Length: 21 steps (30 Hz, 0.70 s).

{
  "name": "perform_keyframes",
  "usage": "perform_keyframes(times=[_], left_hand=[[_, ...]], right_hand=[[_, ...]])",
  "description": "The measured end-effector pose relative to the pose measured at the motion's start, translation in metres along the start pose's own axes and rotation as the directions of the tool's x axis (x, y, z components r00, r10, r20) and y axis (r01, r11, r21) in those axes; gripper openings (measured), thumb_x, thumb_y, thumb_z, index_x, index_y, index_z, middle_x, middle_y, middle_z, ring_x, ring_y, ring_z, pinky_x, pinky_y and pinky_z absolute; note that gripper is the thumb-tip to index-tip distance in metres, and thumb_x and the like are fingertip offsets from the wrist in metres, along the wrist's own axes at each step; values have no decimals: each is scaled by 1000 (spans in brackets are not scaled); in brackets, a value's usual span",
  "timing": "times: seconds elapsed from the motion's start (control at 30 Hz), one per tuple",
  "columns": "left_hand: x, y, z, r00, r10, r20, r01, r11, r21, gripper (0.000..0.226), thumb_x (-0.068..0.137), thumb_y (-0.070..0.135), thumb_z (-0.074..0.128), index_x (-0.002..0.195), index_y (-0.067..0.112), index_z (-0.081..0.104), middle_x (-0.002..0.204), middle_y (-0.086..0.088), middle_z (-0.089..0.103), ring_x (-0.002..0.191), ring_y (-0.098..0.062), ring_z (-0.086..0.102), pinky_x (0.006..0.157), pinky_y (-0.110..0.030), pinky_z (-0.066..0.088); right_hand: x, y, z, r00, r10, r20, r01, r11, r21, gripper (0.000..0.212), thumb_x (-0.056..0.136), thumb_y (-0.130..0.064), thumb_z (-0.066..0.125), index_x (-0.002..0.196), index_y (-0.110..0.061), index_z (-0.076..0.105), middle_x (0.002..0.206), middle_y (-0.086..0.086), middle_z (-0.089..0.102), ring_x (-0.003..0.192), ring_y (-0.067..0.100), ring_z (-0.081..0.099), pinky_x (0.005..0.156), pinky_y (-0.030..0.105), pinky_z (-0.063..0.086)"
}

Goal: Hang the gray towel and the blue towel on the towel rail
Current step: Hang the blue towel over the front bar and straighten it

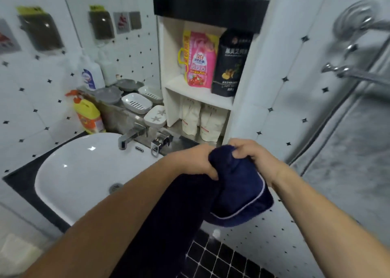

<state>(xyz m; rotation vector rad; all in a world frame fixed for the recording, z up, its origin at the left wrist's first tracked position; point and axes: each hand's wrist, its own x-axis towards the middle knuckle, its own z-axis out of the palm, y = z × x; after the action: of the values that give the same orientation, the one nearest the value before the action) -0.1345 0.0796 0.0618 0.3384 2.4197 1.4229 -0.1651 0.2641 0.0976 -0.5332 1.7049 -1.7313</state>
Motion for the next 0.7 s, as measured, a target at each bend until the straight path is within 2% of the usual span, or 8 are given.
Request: perform_keyframes(times=[0.1,0.2,0.27,0.37,0.47,0.57,0.63,0.7], left_hand=[[12,52,9,987,93,-130,-98,995,-32,20,59,20,83,75,18,73,71,8,71,68,-4,63,69,-27,53],[24,105,17,924,195,-329,-231,970,-73,17,70,14,83,85,16,74,74,15,70,68,5,59,68,-19,51],[30,138,19,869,227,-439,-305,946,-114,13,76,10,79,86,13,73,75,13,72,69,5,62,68,-17,51],[37,185,26,816,262,-515,-398,901,-172,12,77,13,78,85,20,73,72,16,75,68,5,67,60,-11,48],[39,220,44,835,280,-474,-406,894,-188,18,75,22,80,92,20,75,84,11,78,77,-3,72,60,-12,52],[39,245,71,895,344,-283,-405,893,-195,27,73,25,81,98,27,73,93,10,78,85,-7,73,64,-15,54],[41,264,91,906,387,-174,-421,868,-264,39,72,28,81,109,28,68,101,10,76,92,-9,72,70,-19,55],[45,284,107,892,416,-177,-452,816,-362,42,76,30,77,115,24,64,100,9,76,92,-10,72,70,-22,55]], right_hand=[[-39,-50,-23,987,-119,-107,100,980,-171,12,68,-15,71,62,-19,61,62,-1,58,60,11,54,58,26,42],[-82,-80,-56,942,-216,-257,70,875,-480,22,65,-34,80,79,-31,64,83,-10,69,77,10,63,71,26,49],[-110,-91,-81,888,-273,-370,-2,803,-596,32,65,-26,81,90,-33,62,87,-12,70,80,10,66,66,21,52],[-146,-103,-114,709,-390,-587,-42,808,-587,11,75,-5,64,75,-15,61,63,-6,65,61,20,58,51,29,50],[-171,-126,-131,567,-421,-708,57,878,-476,8,80,-11,58,76,-7,64,76,11,64,75,24,57,69,44,51],[-197,-154,-130,530,-421,-737,261,907,-330,21,82,-13,54,90,1,66,80,13,66,73,22,59,68,36,45],[-207,-165,-123,538,-475,-696,263,880,-397,19,83,-14,51,87,0,64,78,12,61,71,21,54,67,35,43],[-213,-170,-114,553,-560,-617,213,811,-545,19,87,-11,49,84,5,59,77,11,59,71,19,52,67,34,42]])
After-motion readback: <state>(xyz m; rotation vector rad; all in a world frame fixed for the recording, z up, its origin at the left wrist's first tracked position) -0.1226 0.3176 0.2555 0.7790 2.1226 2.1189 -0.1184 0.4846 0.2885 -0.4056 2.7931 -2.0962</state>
